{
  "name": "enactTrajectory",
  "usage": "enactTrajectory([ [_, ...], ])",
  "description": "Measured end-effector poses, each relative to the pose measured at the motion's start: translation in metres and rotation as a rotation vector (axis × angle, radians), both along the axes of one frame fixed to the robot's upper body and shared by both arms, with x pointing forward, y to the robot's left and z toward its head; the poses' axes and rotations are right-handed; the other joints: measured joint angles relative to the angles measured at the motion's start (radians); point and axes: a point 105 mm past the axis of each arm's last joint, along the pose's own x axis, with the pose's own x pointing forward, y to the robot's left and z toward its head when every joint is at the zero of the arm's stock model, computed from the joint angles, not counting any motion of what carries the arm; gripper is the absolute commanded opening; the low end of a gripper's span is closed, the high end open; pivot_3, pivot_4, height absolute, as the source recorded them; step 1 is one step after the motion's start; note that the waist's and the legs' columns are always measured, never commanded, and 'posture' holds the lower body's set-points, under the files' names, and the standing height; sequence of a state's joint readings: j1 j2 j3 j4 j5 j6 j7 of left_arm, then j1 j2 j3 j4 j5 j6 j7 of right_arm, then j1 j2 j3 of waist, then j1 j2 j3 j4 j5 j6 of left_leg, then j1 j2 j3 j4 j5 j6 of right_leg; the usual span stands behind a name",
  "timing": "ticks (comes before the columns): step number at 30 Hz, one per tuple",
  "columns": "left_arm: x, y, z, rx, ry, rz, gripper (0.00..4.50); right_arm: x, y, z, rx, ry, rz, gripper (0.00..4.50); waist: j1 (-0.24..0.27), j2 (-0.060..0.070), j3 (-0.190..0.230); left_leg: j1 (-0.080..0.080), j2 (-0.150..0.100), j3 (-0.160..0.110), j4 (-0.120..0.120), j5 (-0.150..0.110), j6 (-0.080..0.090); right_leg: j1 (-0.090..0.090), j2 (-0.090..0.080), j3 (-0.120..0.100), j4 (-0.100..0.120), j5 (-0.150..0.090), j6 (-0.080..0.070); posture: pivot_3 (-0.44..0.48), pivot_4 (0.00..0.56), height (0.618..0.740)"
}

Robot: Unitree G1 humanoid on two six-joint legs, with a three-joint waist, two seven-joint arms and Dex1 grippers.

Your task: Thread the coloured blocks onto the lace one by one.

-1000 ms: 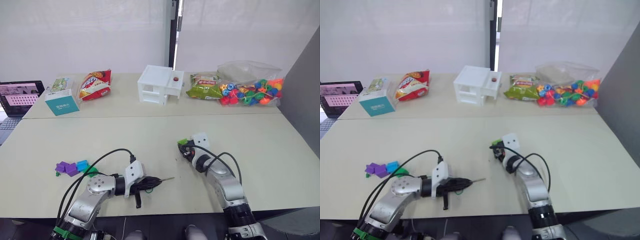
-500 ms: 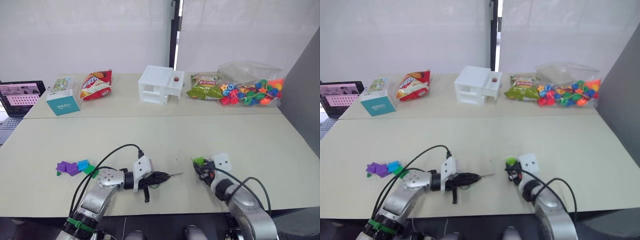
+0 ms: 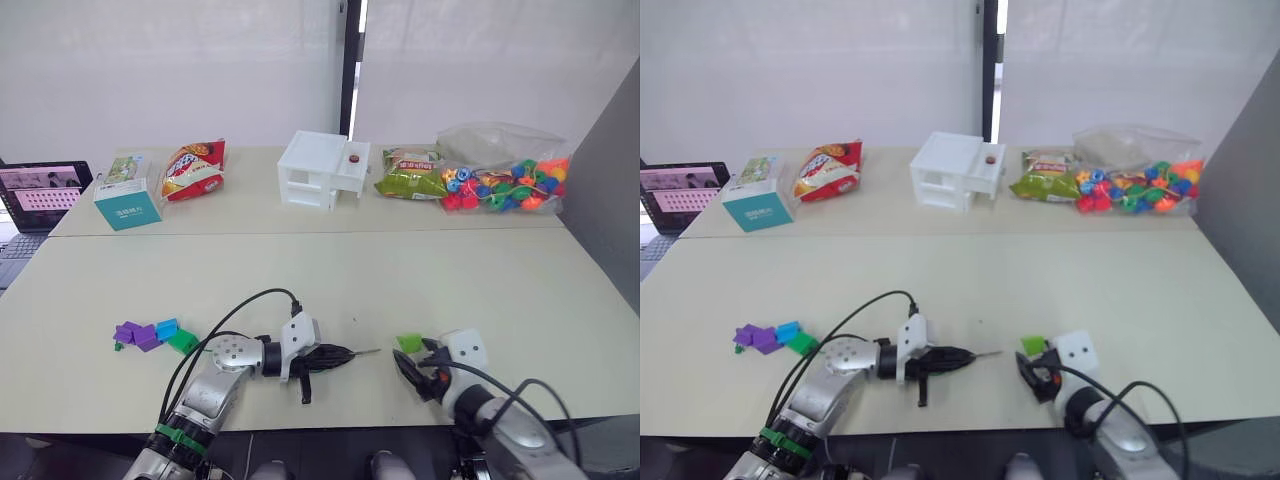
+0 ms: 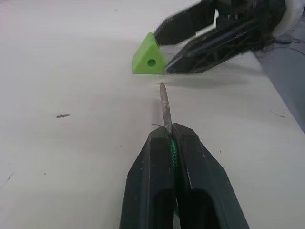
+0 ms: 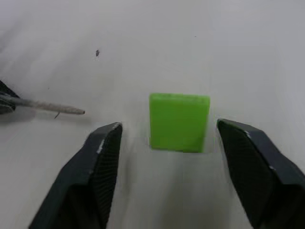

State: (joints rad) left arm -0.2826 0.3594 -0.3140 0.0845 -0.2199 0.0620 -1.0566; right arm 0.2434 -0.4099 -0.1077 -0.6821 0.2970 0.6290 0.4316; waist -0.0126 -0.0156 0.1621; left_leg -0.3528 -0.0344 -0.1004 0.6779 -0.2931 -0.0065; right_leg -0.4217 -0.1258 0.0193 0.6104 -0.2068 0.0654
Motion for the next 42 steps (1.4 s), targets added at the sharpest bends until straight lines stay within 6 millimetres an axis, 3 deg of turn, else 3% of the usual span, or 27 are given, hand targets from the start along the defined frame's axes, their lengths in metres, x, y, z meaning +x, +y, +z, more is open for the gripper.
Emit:
enactTrajectory([
  [6,0.002,-0.001,-0.001,0.003,-0.021,0.008,0.00,0.016,-0.021,0.052,-0.184,-0.114,0.261,4.48,-0.001,0.000,0.000,0.001,0.000,0.001,0.001,0.000,0.000,0.002,0.000,0.000,0.000,0.000,0.000,0.000,0.150,0.740],
  [10,0.006,-0.003,0.001,-0.008,-0.028,0.020,0.00,0.025,-0.019,0.052,-0.439,-0.005,0.599,4.48,-0.001,0.000,0.000,0.000,0.000,0.002,0.001,0.000,0.000,0.002,0.000,0.000,-0.001,0.000,0.000,0.000,0.150,0.740],
  [14,0.008,-0.005,0.001,-0.018,-0.030,0.030,0.00,0.035,-0.017,0.037,-0.677,0.111,0.877,4.48,-0.002,0.000,0.000,0.000,0.000,0.002,0.002,0.000,0.000,0.002,0.000,0.000,-0.001,0.000,0.000,0.000,0.150,0.740],
  [19,0.008,-0.008,0.002,-0.023,-0.033,0.032,0.00,0.055,-0.011,0.031,-0.849,0.165,1.048,4.48,0.000,0.000,0.000,-0.001,0.000,0.001,0.002,0.000,0.000,0.000,-0.001,0.000,0.000,0.000,0.000,0.000,0.150,0.740],
  [23,0.008,-0.009,0.002,-0.026,-0.034,0.032,0.00,0.065,-0.005,0.020,-0.876,0.189,1.098,4.48,0.002,0.000,0.000,-0.001,-0.001,0.002,0.002,0.000,0.000,0.000,-0.002,0.000,0.000,0.000,0.000,0.000,0.150,0.740],
  [33,0.014,-0.029,0.002,-0.021,-0.019,-0.021,0.00,0.063,0.001,0.010,-0.834,0.246,1.085,1.31,0.001,-0.001,0.000,0.000,-0.001,0.001,0.002,0.001,-0.001,0.002,-0.002,-0.001,0.000,0.000,0.000,0.000,0.150,0.740],
  [42,0.012,-0.034,0.001,-0.009,-0.010,-0.058,0.00,0.058,0.003,0.009,-0.745,0.292,0.968,1.28,0.000,-0.001,-0.001,0.000,-0.001,0.001,0.002,0.001,-0.001,0.001,-0.002,-0.001,0.001,0.000,0.000,0.000,0.150,0.740],
])
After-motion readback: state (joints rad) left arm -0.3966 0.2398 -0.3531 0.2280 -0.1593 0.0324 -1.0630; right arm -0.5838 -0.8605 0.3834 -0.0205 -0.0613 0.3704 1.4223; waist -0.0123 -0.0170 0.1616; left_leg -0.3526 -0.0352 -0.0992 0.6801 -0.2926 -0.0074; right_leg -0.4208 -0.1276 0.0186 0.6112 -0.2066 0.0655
